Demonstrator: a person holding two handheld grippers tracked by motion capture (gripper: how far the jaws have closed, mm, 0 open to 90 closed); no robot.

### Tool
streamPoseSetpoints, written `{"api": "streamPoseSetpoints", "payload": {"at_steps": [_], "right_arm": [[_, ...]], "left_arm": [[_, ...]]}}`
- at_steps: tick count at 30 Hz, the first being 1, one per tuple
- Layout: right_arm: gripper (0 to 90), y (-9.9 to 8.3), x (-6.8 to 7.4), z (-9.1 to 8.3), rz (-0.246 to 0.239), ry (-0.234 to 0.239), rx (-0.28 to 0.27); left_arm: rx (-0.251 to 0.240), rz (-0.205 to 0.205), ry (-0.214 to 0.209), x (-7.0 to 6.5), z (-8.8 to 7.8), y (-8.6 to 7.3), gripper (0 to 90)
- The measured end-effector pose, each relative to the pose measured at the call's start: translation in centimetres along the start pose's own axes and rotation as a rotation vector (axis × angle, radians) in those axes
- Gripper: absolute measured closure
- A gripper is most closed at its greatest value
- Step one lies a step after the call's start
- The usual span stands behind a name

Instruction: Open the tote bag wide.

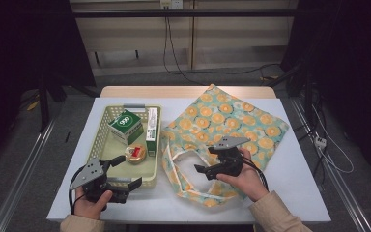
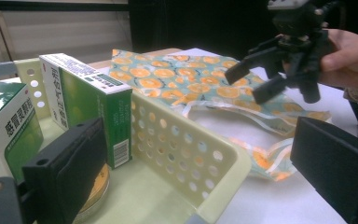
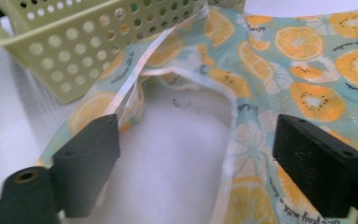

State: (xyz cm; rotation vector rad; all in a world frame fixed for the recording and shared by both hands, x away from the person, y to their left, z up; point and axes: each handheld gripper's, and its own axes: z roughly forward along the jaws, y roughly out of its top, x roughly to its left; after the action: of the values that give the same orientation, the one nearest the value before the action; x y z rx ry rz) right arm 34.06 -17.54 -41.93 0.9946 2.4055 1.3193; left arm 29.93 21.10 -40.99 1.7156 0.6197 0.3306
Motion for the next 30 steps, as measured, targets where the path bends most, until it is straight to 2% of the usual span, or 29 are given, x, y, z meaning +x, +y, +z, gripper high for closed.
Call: {"api": "streamPoseSetpoints", "payload": {"at_steps": [3,7,12,14,17,21,24,26,28,30], "right_arm": [[14.1,-0.4,0.6,-0.1,0.004,0.043,-0.002],[20.5,-0.6,1.4,-0.2,-0.002,0.062,0.005],[37.4,-0.6,2.5,-0.5,-0.010,0.103,-0.002],[45.1,-0.6,3.1,-0.5,-0.037,0.128,0.011],[45.9,-0.7,3.9,-0.3,-0.064,0.157,0.029],[51.6,-0.7,4.6,0.0,-0.086,0.184,0.038],[53.9,-0.7,5.4,0.3,-0.132,0.210,0.054],[54.9,-0.8,5.8,0.6,-0.139,0.211,0.065],[55.8,-1.0,6.1,1.0,-0.131,0.234,0.077],[55.5,-1.2,6.6,1.4,-0.146,0.239,0.095]], "left_arm": [[-0.006,-0.003,0.003,0.0,-0.1,0.1,3.7],[-0.006,-0.004,0.003,0.0,-0.1,0.1,3.7],[-0.014,0.000,0.010,-0.1,-0.5,0.2,3.7],[-0.014,0.003,0.012,0.0,-0.6,0.3,3.7],[-0.018,-0.002,0.012,-0.2,-0.6,0.3,3.7],[-0.009,0.003,0.015,-0.1,-0.6,0.2,3.7],[-0.010,0.001,0.020,0.0,-0.7,0.1,3.7],[-0.014,0.001,0.021,0.0,-0.8,0.2,3.7],[-0.014,0.001,0.016,0.0,-0.7,0.2,3.7],[-0.009,0.004,0.017,0.1,-0.6,0.1,3.7]]}}
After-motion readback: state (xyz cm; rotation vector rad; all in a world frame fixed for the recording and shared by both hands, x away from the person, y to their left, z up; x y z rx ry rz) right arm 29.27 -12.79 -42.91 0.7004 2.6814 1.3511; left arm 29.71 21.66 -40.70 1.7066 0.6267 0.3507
